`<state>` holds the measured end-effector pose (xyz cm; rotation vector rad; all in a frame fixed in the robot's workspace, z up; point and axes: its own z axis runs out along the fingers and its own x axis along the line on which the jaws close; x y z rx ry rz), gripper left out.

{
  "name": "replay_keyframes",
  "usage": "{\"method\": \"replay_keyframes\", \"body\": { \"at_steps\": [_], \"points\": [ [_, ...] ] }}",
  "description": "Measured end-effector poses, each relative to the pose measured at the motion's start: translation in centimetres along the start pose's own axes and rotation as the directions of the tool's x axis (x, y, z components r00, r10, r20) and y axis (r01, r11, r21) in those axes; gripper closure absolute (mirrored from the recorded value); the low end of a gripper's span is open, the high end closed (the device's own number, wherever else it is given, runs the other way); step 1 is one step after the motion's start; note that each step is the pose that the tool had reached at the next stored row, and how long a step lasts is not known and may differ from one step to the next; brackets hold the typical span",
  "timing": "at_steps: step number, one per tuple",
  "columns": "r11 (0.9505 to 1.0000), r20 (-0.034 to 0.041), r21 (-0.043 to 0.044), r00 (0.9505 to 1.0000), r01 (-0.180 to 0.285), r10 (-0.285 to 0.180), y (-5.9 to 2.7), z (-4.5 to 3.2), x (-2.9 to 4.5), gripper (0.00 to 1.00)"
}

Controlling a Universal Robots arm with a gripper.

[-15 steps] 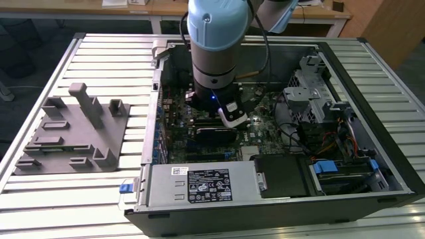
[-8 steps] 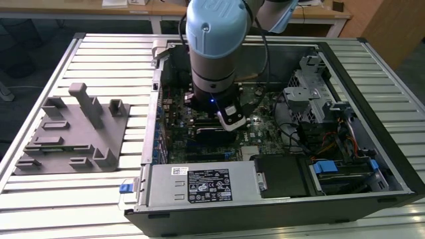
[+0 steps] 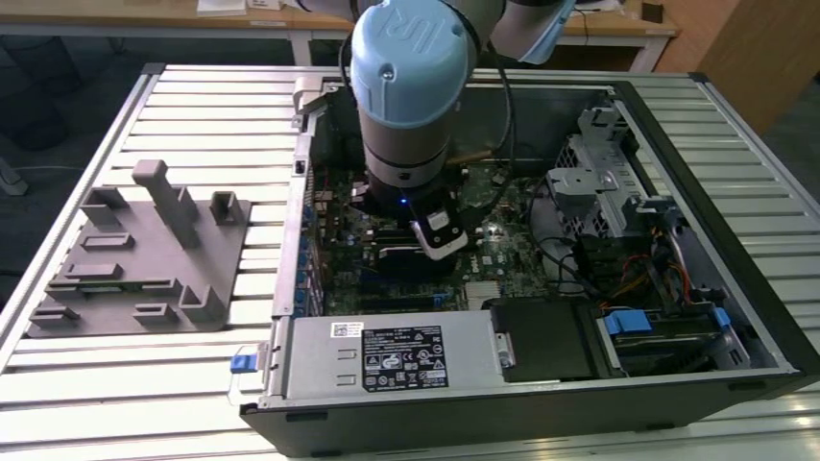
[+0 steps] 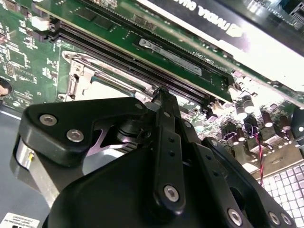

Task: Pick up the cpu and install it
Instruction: 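Install the second cpu locking lever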

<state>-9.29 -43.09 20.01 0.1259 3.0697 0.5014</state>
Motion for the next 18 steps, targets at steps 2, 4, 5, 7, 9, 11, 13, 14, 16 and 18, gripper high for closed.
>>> {"method": "replay_keyframes", "body": {
  "at_steps": [2, 4, 5, 7, 9, 11, 13, 14, 16, 18],
  "points": [
    [1.0000, -0.0003, -0.0042, 1.0000, 0.000, 0.000, -0.07, 0.16, 0.19, 0.89],
    [1.0000, -0.0006, -0.0076, 1.0000, 0.000, 0.000, -0.15, 0.34, 0.38, 0.89],
    [1.0000, -0.0007, -0.0088, 1.0000, 0.000, 0.000, -0.20, 0.44, 0.49, 0.89],
    [0.9999, -0.0011, -0.0112, 1.0000, 0.000, 0.000, -0.28, 0.68, 0.53, 0.89],
    [0.9998, -0.0018, -0.0196, 1.0000, -0.001, 0.001, -0.34, 0.81, 0.55, 0.89],
    [0.9994, -0.0027, -0.0335, 1.0000, -0.001, 0.001, -0.36, 0.91, 0.55, 0.89],
    [0.9990, -0.0034, -0.0440, 1.0000, -0.002, 0.002, -0.40, 1.01, 0.56, 0.89],
    [0.9989, -0.0036, -0.0469, 1.0000, -0.002, 0.002, -0.41, 1.09, 0.56, 0.89],
    [0.9987, -0.0040, -0.0508, 1.0000, -0.002, 0.002, -0.46, 1.21, 0.55, 0.89],
    [0.9986, -0.0041, -0.0537, 1.0000, -0.002, 0.002, -0.50, 1.32, 0.56, 0.89]
  ]
}}
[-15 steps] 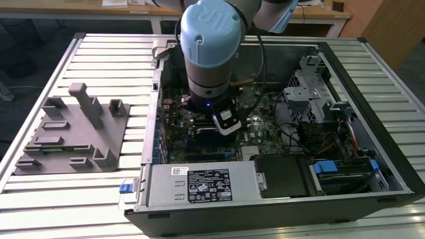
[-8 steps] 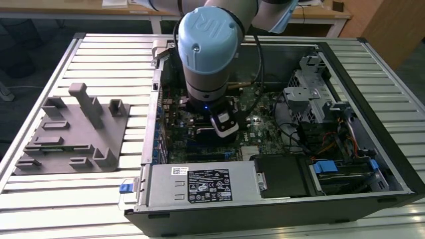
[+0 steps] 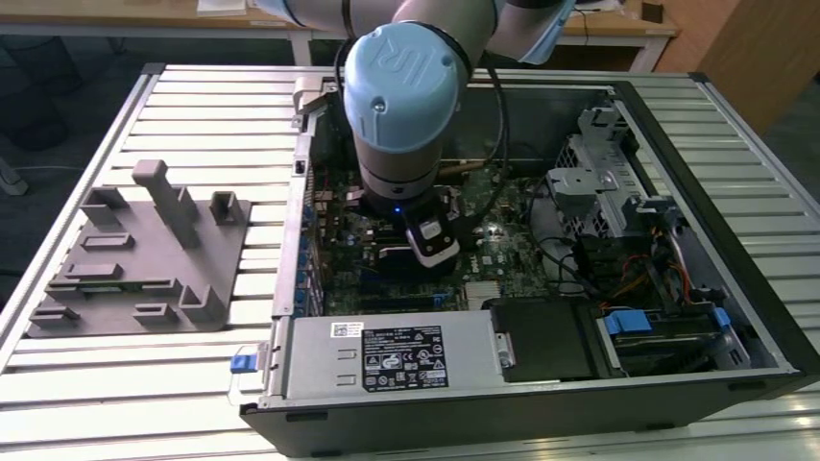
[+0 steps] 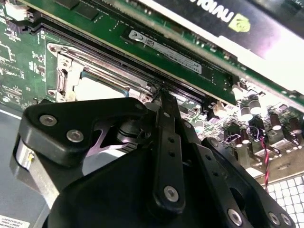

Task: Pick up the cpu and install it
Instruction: 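Install the second cpu locking lever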

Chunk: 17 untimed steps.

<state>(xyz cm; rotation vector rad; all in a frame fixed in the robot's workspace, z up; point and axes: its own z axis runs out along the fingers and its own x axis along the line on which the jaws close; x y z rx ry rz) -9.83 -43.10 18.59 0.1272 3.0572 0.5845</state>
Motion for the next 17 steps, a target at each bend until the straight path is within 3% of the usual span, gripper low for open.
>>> {"method": "replay_keyframes", "body": {
  "at_steps": [10, 17],
  "points": [
    [1.0000, -0.0002, -0.0036, 1.0000, 0.000, 0.000, -0.08, 0.21, 0.00, 0.89],
    [1.0000, 0.0007, -0.0007, 1.0000, 0.000, 0.000, 0.32, -0.80, -0.01, 0.89]
  ]
}}
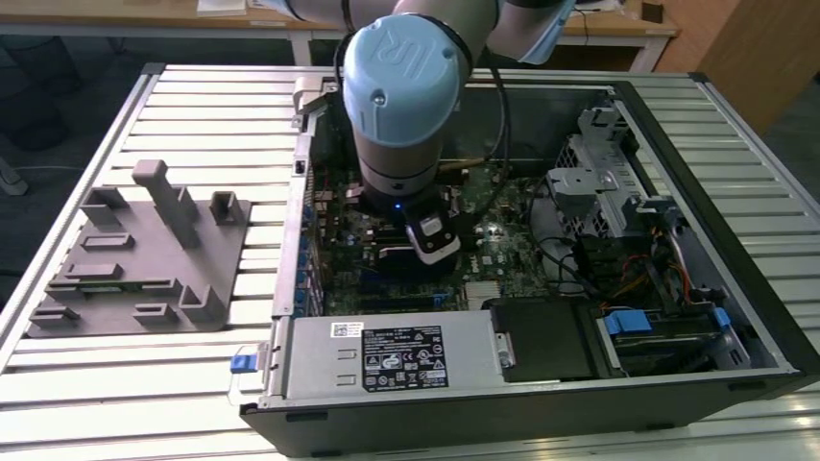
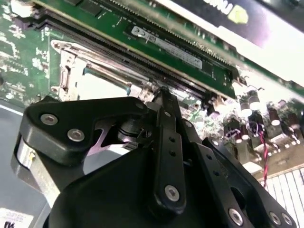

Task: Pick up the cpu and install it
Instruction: 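Install the second cpu locking lever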

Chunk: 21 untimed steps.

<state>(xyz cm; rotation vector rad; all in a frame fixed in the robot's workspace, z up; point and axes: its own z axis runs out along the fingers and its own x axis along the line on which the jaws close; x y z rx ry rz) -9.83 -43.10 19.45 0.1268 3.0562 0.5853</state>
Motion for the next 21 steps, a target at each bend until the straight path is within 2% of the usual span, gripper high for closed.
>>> {"method": "replay_keyframes", "body": {
  "at_steps": [7, 9, 11, 14, 16, 18, 20, 21],
  "points": [
    [1.0000, 0.0029, 0.0037, 1.0000, -0.001, 0.001, 0.75, -1.88, -0.02, 0.89],
    [1.0000, 0.0041, 0.0097, 1.0000, -0.002, 0.002, 0.92, -2.30, -0.02, 0.89],
    [0.9998, 0.0061, 0.0197, 1.0000, -0.004, 0.004, 1.06, -2.66, -0.03, 0.89],
    [0.9992, 0.0095, 0.0388, 0.9999, -0.008, 0.008, 1.24, -3.11, -0.05, 0.89],
    [0.9984, 0.0125, 0.0554, 0.9999, -0.012, 0.011, 1.32, -3.31, -0.06, 0.89],
    [0.9969, 0.0165, 0.0777, 0.9998, -0.016, 0.015, 1.38, -3.46, -0.10, 0.89],
    [0.9941, 0.0211, 0.1070, 0.9996, -0.020, 0.018, 1.42, -3.52, -0.25, 0.89],
    [0.9931, 0.0229, 0.1151, 0.9995, -0.022, 0.020, 1.43, -3.51, -0.36, 0.89]
  ]
}}
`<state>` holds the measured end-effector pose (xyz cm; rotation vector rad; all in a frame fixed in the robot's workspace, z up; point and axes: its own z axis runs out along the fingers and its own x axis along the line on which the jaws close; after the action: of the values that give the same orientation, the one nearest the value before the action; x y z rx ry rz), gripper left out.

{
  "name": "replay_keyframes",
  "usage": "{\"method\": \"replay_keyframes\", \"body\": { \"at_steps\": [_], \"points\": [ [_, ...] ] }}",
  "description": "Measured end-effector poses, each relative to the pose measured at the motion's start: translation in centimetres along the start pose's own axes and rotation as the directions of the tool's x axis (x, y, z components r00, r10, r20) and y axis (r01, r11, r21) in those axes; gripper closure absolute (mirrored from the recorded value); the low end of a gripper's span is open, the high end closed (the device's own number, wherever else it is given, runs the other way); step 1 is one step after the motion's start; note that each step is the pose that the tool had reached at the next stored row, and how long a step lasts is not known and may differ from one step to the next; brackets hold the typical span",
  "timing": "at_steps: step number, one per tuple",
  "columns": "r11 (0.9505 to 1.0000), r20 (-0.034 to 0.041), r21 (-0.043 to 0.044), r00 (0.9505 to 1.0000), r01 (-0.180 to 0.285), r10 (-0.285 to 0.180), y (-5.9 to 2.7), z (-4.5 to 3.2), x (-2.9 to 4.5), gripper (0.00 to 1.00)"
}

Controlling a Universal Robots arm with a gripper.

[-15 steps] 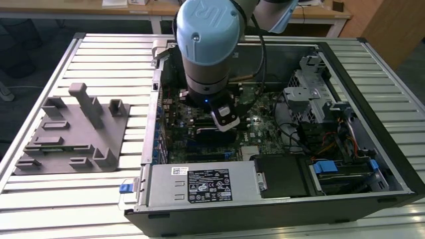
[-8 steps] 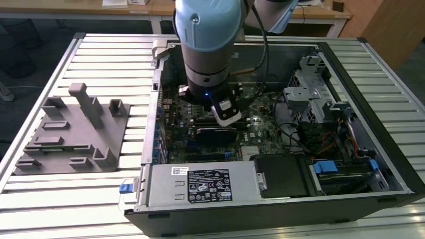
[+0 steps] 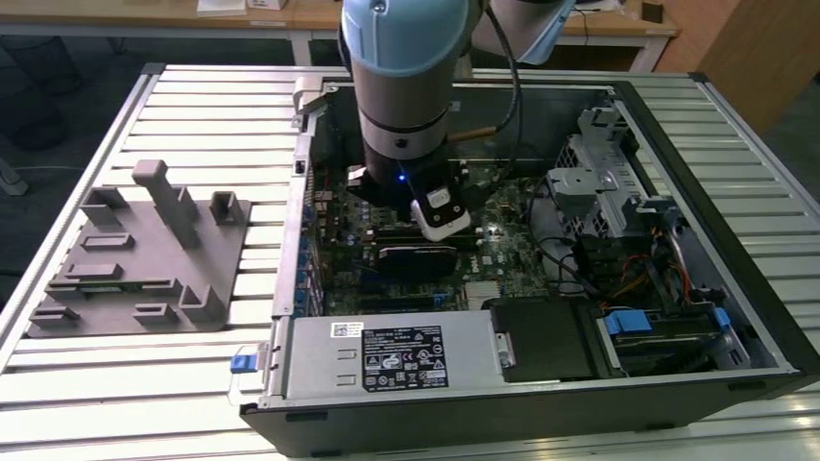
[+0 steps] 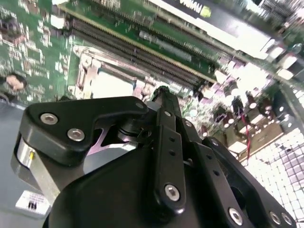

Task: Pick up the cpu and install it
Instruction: 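Install the second cpu locking lever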

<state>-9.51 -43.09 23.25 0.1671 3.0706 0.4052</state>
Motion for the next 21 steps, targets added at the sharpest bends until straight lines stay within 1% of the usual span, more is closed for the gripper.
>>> {"method": "replay_keyframes", "body": {
  "at_steps": [1, 3, 6, 8, 10, 14, 15, 21],
  "points": [
    [1.0000, 0.0009, 0.0051, 1.0000, -0.001, 0.001, 0.02, 0.01, -0.15, 0.89],
    [0.9999, 0.0020, 0.0118, 1.0000, -0.002, 0.002, 0.10, 0.04, -0.52, 0.89],
    [0.9998, 0.0025, 0.0174, 1.0000, -0.002, 0.002, 0.34, 0.14, -1.12, 0.89],
    [0.9998, 0.0024, 0.0204, 1.0000, -0.002, 0.002, 0.67, 0.26, -1.47, 0.89],
    [0.9997, 0.0024, 0.0230, 1.0000, -0.002, 0.002, 1.09, 0.43, -1.77, 0.89],
    [0.9995, 0.0027, 0.0316, 1.0000, -0.002, 0.002, 1.94, 0.76, -2.35, 0.89],
    [0.9994, 0.0029, 0.0355, 1.0000, -0.002, 0.002, 2.30, 0.90, -2.55, 0.89],
    [0.9987, 0.0039, 0.0509, 1.0000, -0.001, 0.001, 3.95, 1.50, -3.14, 0.89]
  ]
}}
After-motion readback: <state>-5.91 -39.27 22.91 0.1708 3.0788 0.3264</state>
